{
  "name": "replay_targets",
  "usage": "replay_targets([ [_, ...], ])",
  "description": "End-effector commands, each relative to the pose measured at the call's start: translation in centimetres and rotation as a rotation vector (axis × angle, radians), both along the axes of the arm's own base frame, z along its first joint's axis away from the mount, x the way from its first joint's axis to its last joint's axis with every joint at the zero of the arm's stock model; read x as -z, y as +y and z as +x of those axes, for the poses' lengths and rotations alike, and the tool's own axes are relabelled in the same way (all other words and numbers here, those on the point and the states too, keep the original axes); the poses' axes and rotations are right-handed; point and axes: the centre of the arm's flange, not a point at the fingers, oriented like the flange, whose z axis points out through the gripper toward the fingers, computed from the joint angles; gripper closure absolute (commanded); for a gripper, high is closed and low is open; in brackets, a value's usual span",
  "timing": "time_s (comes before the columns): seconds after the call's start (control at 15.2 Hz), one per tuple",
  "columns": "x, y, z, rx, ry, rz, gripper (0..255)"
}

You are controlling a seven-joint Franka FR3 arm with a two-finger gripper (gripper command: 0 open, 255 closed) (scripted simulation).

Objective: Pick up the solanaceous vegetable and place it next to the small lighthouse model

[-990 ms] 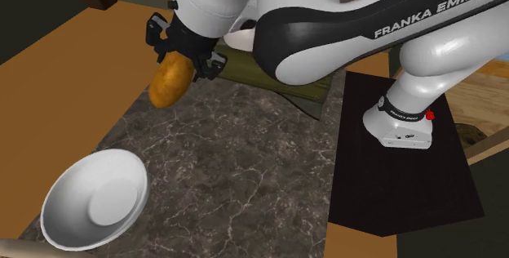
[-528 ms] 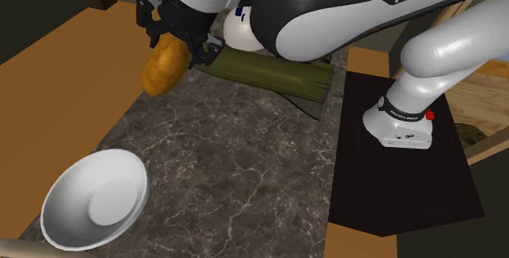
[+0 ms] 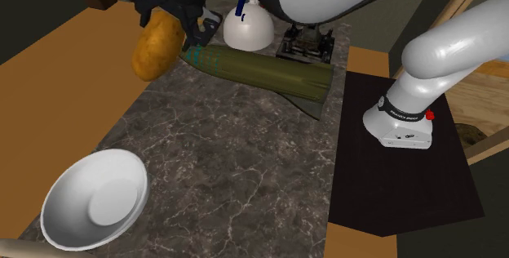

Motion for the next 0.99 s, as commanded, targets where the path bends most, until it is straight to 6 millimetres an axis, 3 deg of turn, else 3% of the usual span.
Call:
replay_targets([
  [0.0, -1.0, 0.0, 0.1, 0.0, 0.0, 0.0, 255],
  [0.59, -5.7, 0.0, 0.1, 0.0, 0.0, 0.0, 255],
  [0.92, -5.8, -6.2, -2.2, 0.0, 0.0, 0.0, 255],
])
